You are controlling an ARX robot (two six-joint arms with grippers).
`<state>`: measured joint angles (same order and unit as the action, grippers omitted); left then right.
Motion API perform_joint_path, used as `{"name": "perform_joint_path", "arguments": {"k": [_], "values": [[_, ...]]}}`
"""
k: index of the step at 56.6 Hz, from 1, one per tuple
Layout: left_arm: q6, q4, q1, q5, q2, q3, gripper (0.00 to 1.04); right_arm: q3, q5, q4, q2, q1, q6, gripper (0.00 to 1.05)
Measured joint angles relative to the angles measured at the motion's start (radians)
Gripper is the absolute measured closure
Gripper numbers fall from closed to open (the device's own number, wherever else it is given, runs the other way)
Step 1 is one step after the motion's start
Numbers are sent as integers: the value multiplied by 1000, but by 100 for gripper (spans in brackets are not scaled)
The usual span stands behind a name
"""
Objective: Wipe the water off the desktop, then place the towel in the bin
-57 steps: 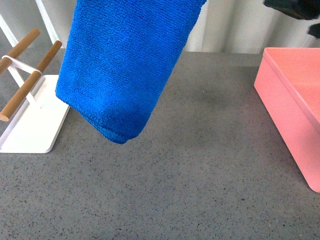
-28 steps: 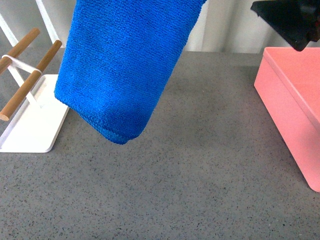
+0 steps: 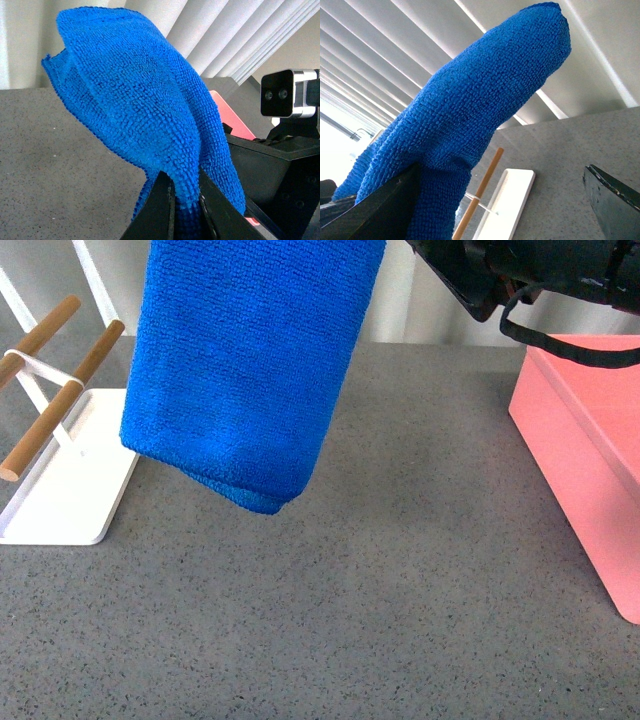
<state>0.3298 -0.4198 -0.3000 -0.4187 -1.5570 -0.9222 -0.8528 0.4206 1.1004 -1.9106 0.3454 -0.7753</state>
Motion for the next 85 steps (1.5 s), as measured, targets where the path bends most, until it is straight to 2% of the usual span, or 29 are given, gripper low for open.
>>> {"name": "perform_joint_path", "arguments": {"k": [7, 18, 33, 47, 58, 64, 72, 85], "values": [[0, 0, 2, 4, 0, 0, 100, -24, 0, 21, -19, 13, -19, 7], [0, 0, 3, -2, 0, 0, 100, -22, 47, 159, -27, 30, -95, 7], [0, 0, 0, -3, 0, 0, 100, -33, 41, 167, -45, 71, -119, 7], [1, 0, 4, 9, 0, 0, 100, -42, 10, 212, -59, 101, -127, 41], [1, 0, 4, 5, 0, 0, 100, -30, 2, 259, -59, 103, -143, 76], [1, 0, 4, 2, 0, 0, 100, -19, -6, 269, -59, 101, -143, 87], [3, 0, 4, -2, 0, 0, 98, -4, -17, 274, -54, 99, -143, 95], [2, 0, 3, 8, 0, 0, 64, 21, -21, 273, -29, 84, -142, 96]]}}
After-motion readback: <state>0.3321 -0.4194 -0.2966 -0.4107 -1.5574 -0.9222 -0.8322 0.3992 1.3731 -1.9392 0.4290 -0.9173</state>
